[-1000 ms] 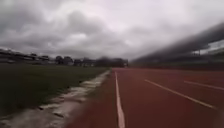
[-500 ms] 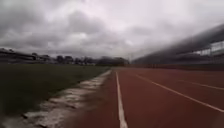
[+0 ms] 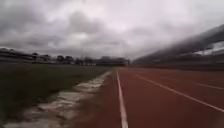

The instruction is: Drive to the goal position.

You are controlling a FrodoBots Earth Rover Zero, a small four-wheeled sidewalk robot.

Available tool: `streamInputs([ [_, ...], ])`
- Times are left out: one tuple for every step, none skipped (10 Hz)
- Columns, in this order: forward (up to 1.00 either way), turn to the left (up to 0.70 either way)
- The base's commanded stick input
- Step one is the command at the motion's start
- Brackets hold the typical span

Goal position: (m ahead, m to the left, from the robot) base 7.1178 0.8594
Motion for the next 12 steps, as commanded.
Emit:
streamInputs([
  [0.7, 0.0],
  [0.7, -0.35],
  [0.7, -0.35],
  [0.7, -0.35],
  [0.7, -0.35],
  [0.7, -0.35],
  [0.7, -0.35],
  [0.7, -0.35],
  [0.7, -0.35],
  [0.7, -0.35],
  [0.7, -0.35],
  [0.7, -0.34],
])
